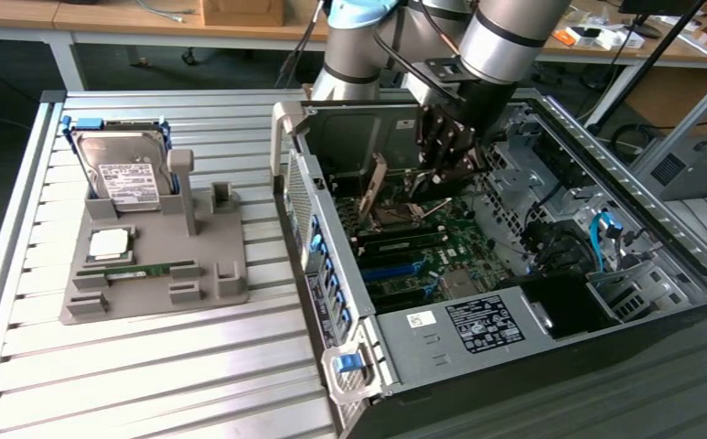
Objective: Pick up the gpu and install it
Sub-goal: 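Insert the gpu into the slot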
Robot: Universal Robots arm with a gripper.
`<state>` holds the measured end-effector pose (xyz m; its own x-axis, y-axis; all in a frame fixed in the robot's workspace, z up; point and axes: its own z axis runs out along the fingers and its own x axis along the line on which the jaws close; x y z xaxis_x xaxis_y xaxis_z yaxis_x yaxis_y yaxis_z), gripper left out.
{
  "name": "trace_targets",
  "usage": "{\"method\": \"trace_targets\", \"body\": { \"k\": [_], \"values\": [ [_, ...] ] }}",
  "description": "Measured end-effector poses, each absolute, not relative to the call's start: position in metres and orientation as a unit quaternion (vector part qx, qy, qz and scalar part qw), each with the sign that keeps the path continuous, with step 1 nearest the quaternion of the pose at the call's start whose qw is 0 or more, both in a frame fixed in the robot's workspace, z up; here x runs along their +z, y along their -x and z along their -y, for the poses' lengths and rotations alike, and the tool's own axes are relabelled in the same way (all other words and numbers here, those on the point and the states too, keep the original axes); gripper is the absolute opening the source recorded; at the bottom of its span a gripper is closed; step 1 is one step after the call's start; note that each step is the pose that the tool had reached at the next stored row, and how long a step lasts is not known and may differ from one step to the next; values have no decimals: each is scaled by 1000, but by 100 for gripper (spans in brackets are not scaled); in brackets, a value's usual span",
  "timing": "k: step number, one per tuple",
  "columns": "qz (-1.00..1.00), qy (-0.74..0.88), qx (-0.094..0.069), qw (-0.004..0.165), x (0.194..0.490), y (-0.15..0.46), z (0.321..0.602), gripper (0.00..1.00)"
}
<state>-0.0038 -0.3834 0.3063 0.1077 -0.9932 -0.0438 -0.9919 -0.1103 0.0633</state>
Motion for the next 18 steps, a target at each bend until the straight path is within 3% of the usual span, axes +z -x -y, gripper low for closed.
{"method": "trace_targets", "body": {
  "k": [18],
  "values": [
    [667,-744,-37,9,306,4,389,27]
  ]
}}
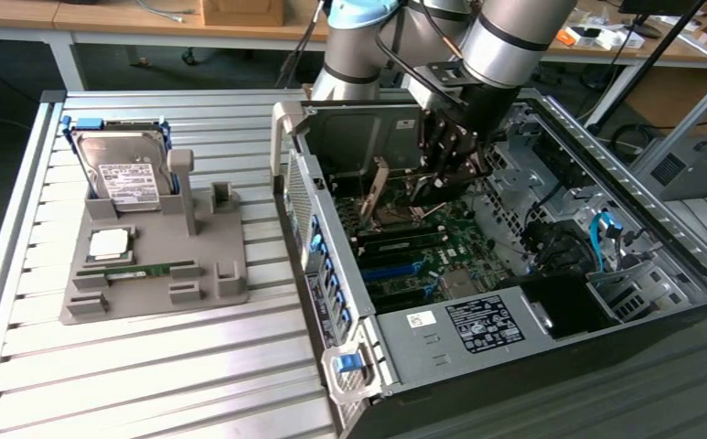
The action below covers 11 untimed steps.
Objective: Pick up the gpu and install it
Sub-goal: 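Insert the gpu into the slot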
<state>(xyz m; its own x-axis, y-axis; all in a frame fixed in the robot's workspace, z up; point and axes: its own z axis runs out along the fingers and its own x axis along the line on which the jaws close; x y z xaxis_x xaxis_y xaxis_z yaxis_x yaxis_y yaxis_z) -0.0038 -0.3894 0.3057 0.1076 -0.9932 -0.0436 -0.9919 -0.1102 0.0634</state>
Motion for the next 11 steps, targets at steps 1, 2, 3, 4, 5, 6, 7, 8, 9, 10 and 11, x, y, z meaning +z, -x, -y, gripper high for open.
{"method": "trace_targets", "body": {
  "k": [1,2,3,4,5,6,7,8,9,10,11],
  "values": [
    [667,-744,-37,9,306,4,390,27],
    [667,-744,-37,9,305,4,391,27],
    [667,-744,-37,9,305,4,393,27],
    [667,-744,-37,9,305,4,394,27],
    [667,-744,-37,9,305,4,395,27],
    [667,-744,-37,9,305,4,396,27],
    [667,-744,-37,9,305,4,396,27],
    [667,-744,-37,9,304,4,398,27],
    [667,-744,-37,9,304,4,399,27],
    [667,-744,-37,9,304,4,401,27],
    [667,-744,-37,9,304,4,402,27]
  ]
}}
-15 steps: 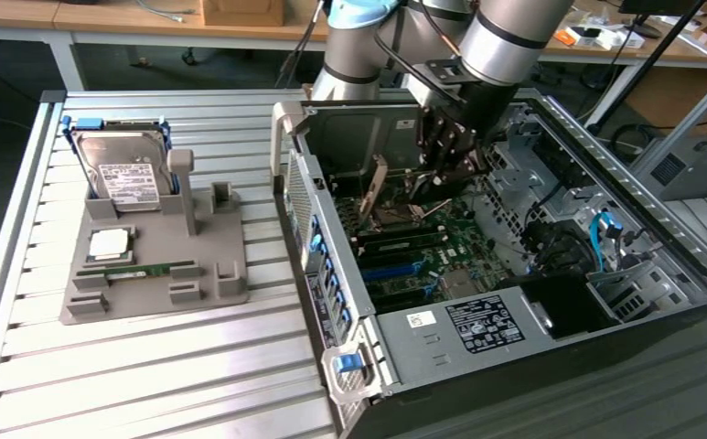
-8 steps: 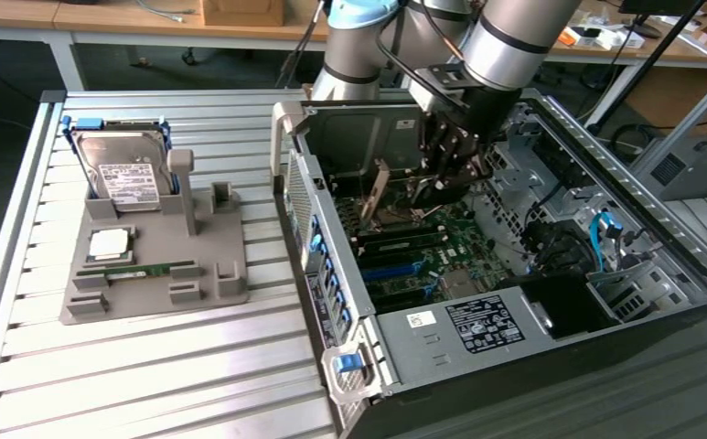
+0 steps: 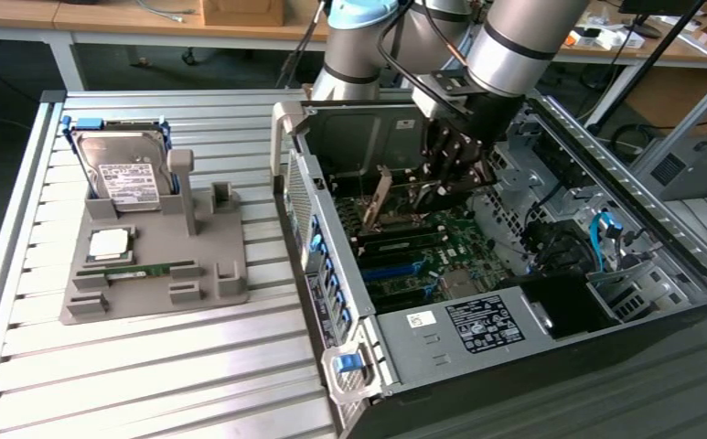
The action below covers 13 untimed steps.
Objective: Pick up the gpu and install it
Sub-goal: 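Insert the gpu into the slot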
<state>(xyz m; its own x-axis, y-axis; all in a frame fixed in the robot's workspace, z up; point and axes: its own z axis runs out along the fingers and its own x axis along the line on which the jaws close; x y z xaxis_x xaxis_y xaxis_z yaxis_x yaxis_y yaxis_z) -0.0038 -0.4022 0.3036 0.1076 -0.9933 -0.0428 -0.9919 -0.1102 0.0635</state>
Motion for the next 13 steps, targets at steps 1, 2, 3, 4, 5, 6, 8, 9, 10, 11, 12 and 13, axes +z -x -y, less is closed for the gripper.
{"method": "trace_targets", "body": {
  "k": [1,2,3,4,5,6,8,9,10,11,12,13],
  "values": [
    [667,-744,-37,9,304,4,402,27],
    [667,-744,-37,9,304,4,403,27],
    [667,-744,-37,9,303,4,403,27],
    [667,-744,-37,9,303,4,403,27],
    [667,-744,-37,9,303,4,403,27],
    [667,-744,-37,9,303,4,404,27],
    [667,-744,-37,9,303,4,404,27],
    [667,-744,-37,9,303,4,405,27],
    [667,-744,-37,9,303,4,405,27],
    [667,-744,-37,9,303,4,405,27],
    [667,-744,-37,10,303,4,405,27],
    [667,-744,-37,10,303,4,406,27]
  ]
}}
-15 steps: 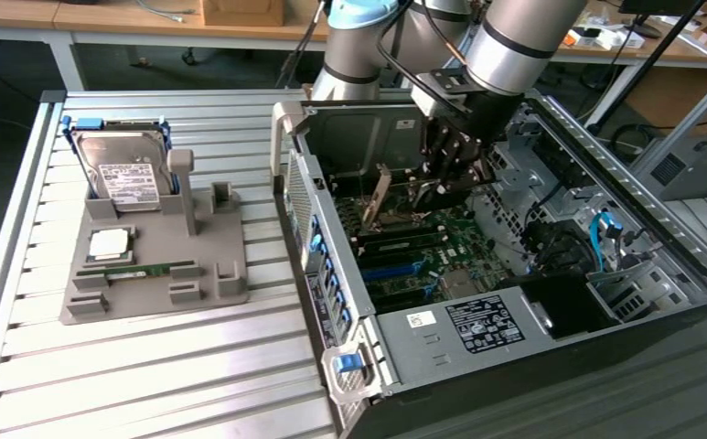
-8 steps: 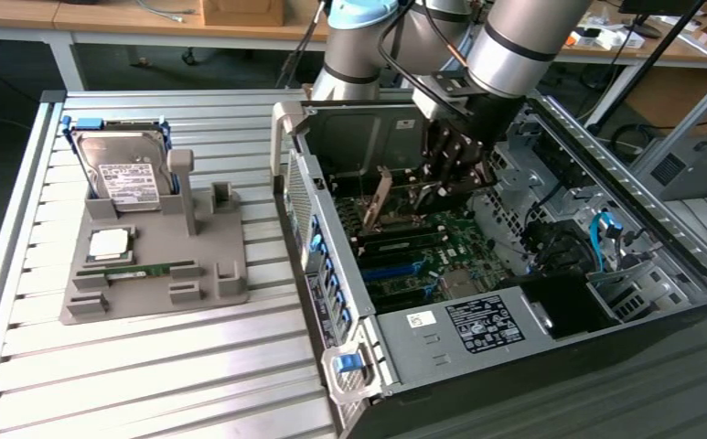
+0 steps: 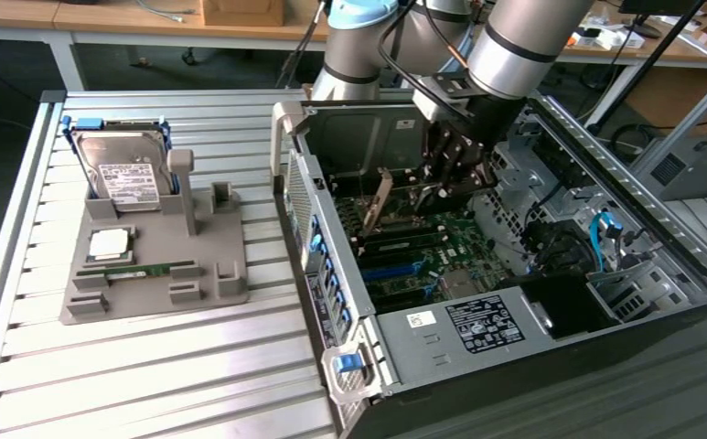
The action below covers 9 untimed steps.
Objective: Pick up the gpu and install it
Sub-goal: 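Insert the gpu into the slot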
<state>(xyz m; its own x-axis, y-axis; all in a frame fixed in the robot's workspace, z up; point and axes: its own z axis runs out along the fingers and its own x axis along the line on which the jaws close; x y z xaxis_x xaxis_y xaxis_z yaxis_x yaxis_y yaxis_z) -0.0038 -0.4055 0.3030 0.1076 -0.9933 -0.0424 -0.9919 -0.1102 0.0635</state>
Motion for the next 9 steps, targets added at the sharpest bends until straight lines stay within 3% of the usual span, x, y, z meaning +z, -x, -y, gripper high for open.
{"method": "trace_targets", "body": {
  "k": [9],
  "values": [
    [667,-744,-37,10,303,4,407,27]
  ]
}}
